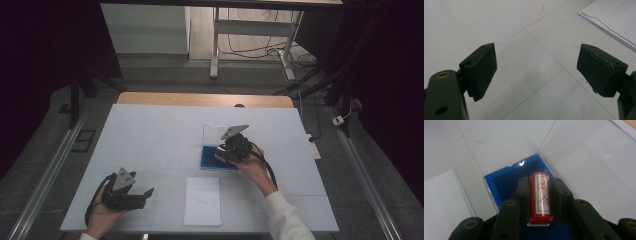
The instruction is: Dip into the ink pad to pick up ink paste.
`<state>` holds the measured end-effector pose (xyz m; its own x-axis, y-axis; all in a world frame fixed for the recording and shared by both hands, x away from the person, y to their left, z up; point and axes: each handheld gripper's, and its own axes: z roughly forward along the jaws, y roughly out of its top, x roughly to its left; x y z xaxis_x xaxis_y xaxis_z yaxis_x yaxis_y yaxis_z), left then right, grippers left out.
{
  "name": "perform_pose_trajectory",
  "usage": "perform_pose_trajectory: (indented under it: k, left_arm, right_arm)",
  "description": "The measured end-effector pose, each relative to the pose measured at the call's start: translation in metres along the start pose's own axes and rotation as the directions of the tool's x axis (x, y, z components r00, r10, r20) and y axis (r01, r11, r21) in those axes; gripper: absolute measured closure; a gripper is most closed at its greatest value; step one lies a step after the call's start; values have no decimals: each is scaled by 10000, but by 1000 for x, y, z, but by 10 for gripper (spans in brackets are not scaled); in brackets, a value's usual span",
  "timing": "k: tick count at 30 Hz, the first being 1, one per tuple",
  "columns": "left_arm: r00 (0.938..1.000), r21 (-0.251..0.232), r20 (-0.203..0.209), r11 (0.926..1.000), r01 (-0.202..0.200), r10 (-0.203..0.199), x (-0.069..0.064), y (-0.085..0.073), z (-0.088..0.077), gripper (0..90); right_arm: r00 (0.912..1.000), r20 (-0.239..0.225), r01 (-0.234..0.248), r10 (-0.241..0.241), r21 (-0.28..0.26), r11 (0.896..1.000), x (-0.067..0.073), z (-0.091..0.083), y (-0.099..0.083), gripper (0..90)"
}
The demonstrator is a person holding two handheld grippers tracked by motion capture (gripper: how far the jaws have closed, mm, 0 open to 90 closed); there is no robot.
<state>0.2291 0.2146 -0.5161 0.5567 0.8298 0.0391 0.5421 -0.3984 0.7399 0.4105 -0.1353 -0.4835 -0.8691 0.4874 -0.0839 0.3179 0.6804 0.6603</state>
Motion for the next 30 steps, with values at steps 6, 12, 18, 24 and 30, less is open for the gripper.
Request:
perform_pose_trajectory:
  k: [6,12,18,24,30]
  left_arm:
    - [10000,-19,13,10000,11,-11,-1,0,-1,165]
    - [10000,-17,7,10000,-5,5,-1,0,0,165]
    - [10000,-12,3,10000,5,-5,-2,1,-1,165]
    - [10000,3,-17,10000,-5,5,-2,1,-1,165]
    - [10000,-20,-32,10000,72,-72,-1,0,-1,165]
  right_arm:
    - [10000,84,-42,41,108,9999,2,3,-1,701]
    - [9999,150,36,-38,94,9999,3,3,-2,703]
    - [9999,-24,-157,156,-73,9999,0,3,-5,703]
    - [9999,22,-129,129,-21,9999,1,4,-4,704]
    - [9999,26,-134,134,-54,9999,1,4,-5,704]
